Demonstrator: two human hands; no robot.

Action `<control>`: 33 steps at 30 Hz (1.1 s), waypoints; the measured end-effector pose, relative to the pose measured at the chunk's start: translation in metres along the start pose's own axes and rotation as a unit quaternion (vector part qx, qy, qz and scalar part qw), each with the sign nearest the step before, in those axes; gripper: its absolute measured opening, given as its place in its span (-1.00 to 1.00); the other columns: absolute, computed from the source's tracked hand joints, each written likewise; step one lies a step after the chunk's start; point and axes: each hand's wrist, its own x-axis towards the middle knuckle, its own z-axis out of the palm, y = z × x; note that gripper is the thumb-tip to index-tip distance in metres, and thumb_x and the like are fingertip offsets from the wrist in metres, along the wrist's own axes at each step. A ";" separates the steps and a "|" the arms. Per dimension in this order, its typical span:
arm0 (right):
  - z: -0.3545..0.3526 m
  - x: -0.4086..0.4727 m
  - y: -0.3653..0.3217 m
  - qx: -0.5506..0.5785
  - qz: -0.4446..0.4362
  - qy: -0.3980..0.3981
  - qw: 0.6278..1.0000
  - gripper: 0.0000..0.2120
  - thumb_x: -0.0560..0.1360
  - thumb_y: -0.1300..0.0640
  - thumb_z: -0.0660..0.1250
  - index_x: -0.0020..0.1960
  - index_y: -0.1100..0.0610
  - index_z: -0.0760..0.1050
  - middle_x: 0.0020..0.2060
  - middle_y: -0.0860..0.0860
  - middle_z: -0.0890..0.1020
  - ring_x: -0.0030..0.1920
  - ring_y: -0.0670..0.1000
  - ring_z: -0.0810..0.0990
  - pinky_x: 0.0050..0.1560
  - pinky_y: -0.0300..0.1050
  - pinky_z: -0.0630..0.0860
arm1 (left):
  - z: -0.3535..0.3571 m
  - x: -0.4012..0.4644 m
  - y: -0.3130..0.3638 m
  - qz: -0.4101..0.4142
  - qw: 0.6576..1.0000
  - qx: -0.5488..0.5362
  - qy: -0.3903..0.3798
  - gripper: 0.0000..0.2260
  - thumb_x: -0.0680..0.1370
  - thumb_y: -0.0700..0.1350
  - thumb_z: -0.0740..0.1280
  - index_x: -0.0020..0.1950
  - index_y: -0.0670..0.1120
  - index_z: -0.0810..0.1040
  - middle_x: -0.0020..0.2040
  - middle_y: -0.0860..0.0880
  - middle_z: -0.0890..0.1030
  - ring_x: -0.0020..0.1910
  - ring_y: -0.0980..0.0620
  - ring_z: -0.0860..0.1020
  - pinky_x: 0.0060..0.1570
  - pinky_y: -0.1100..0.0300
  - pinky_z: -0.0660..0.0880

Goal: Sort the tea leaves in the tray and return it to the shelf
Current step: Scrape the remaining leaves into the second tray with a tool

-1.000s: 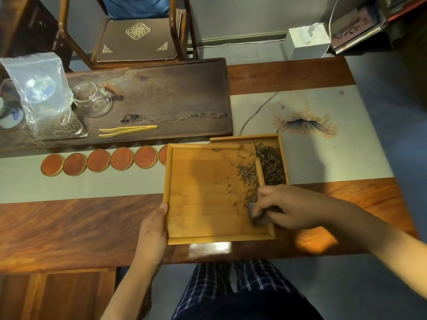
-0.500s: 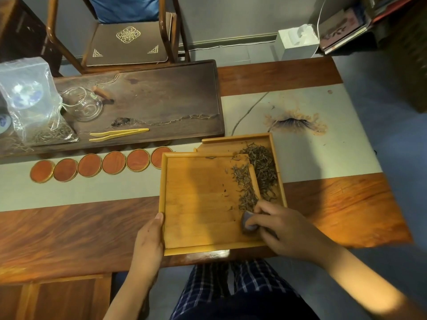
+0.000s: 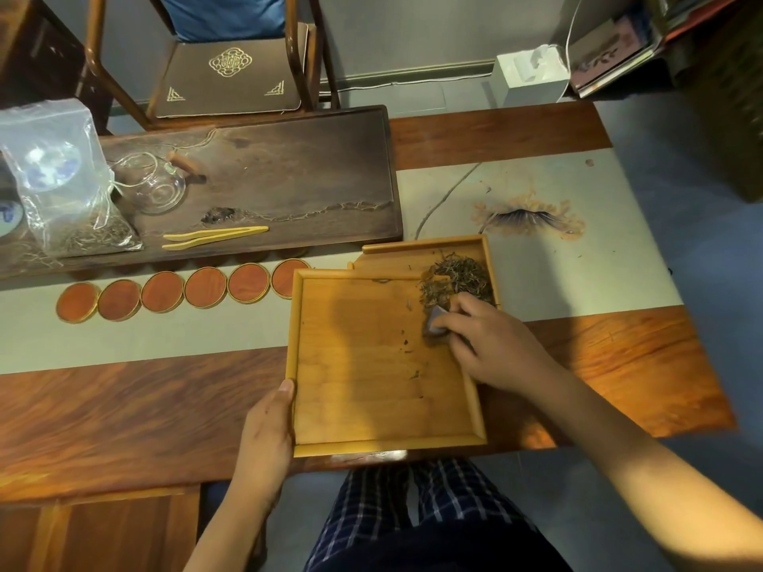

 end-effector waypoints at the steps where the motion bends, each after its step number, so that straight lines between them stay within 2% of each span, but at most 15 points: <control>1: 0.001 0.002 0.002 0.000 0.005 0.004 1.000 -0.78 0.54 0.16 0.23 0.15 0.09 0.54 -0.13 -0.01 0.39 -0.24 -0.07 0.37 -0.40 -0.25 0.24 | 0.000 0.000 -0.002 -0.005 1.000 -0.003 -0.005 -0.64 0.66 -0.02 0.11 -0.24 -0.10 0.54 -0.43 0.15 0.60 -0.47 0.27 0.50 -0.45 0.44 0.39; 7: 0.001 0.009 0.002 0.017 0.062 0.036 0.997 -0.74 0.56 0.15 0.22 0.24 0.10 0.50 -0.09 0.00 0.40 -0.20 -0.04 0.42 -0.32 -0.14 0.43 | 0.002 -0.002 -0.008 -0.016 1.000 -0.013 -0.019 -0.63 0.65 0.01 0.11 -0.22 -0.10 0.57 -0.37 0.03 0.60 -0.36 0.13 0.54 -0.30 0.22 0.42; 9: -0.002 0.004 -0.007 0.039 0.059 0.058 0.996 -0.73 0.56 0.16 0.22 0.24 0.10 0.49 -0.08 -0.02 0.39 -0.21 -0.06 0.42 -0.33 -0.18 0.42 | 0.004 -0.002 -0.010 -0.018 1.000 -0.015 -0.018 -0.62 0.65 0.02 0.10 -0.20 -0.13 0.56 -0.32 -0.02 0.58 -0.31 0.04 0.52 -0.26 0.17 0.42; 12: -0.001 -0.010 -0.036 0.081 0.008 0.046 0.996 -0.74 0.54 0.16 0.22 0.21 0.05 0.49 -0.09 -0.08 0.38 -0.29 -0.14 0.40 -0.39 -0.37 0.29 | 0.005 0.000 -0.010 -0.026 1.000 -0.015 -0.010 -0.62 0.65 0.03 0.10 -0.18 -0.15 0.56 -0.35 -0.01 0.59 -0.32 0.05 0.54 -0.32 0.24 0.43; 14: 0.005 -0.020 -0.060 0.103 -0.028 0.009 0.994 -0.73 0.53 0.14 0.21 0.21 0.02 0.48 -0.08 -0.09 0.40 -0.32 -0.19 0.37 -0.41 -0.41 0.27 | 0.004 0.000 -0.010 -0.027 0.999 -0.022 -0.013 -0.63 0.66 0.01 0.09 -0.15 -0.14 0.57 -0.37 0.02 0.63 -0.38 0.13 0.57 -0.39 0.34 0.46; 16: 0.013 -0.027 -0.075 0.109 -0.049 -0.025 0.992 -0.73 0.52 0.15 0.22 0.20 0.02 0.49 -0.06 -0.05 0.43 -0.27 -0.19 0.34 -0.37 -0.38 0.29 | 0.004 0.001 -0.009 -0.026 0.999 -0.031 -0.015 -0.65 0.66 0.00 0.09 -0.12 -0.13 0.57 -0.36 0.09 0.66 -0.43 0.22 0.57 -0.45 0.43 0.45; 19: 0.022 -0.034 -0.080 0.076 -0.058 -0.056 0.994 -0.75 0.52 0.17 0.24 0.18 0.08 0.51 0.01 0.03 0.47 -0.14 -0.05 0.44 -0.32 -0.14 0.50 | 0.003 0.003 -0.008 -0.021 0.999 -0.032 -0.001 -0.64 0.65 0.01 0.12 -0.17 -0.14 0.56 -0.39 0.02 0.61 -0.47 0.24 0.53 -0.46 0.41 0.44; 24: 0.021 -0.027 -0.063 0.030 -0.003 -0.025 0.999 -0.78 0.49 0.19 0.29 0.13 0.12 0.53 -0.03 0.05 0.49 -0.24 -0.03 0.50 -0.40 -0.22 0.44 | 0.002 0.006 -0.003 0.017 1.000 -0.009 0.006 -0.63 0.66 -0.05 0.11 -0.32 -0.10 0.43 -0.51 0.16 0.51 -0.54 0.30 0.43 -0.52 0.48 0.33; 26: 0.021 -0.019 -0.054 0.007 0.023 -0.003 1.000 -0.79 0.51 0.18 0.28 0.13 0.13 0.53 -0.05 0.05 0.47 -0.24 -0.02 0.50 -0.40 -0.21 0.47 | 0.001 0.006 -0.003 0.024 1.000 0.001 0.003 -0.63 0.66 -0.04 0.11 -0.31 -0.11 0.44 -0.50 0.15 0.52 -0.52 0.30 0.44 -0.52 0.49 0.33; 30: 0.021 -0.004 -0.039 -0.018 0.067 0.027 0.997 -0.81 0.52 0.18 0.28 0.11 0.15 0.52 -0.04 0.06 0.45 -0.24 -0.01 0.51 -0.41 -0.22 0.37 | 0.001 0.005 -0.006 0.009 1.000 0.004 -0.008 -0.63 0.66 -0.01 0.11 -0.27 -0.13 0.50 -0.42 0.03 0.54 -0.49 0.27 0.46 -0.45 0.42 0.38; 33: 0.023 0.008 -0.029 -0.024 0.091 0.047 0.994 -0.77 0.55 0.16 0.23 0.19 0.13 0.49 -0.01 0.05 0.43 -0.25 -0.05 0.43 -0.37 -0.19 0.38 | 0.003 0.004 -0.006 -0.004 1.000 0.004 -0.011 -0.62 0.66 0.00 0.11 -0.26 -0.12 0.51 -0.46 0.09 0.56 -0.49 0.27 0.48 -0.44 0.40 0.38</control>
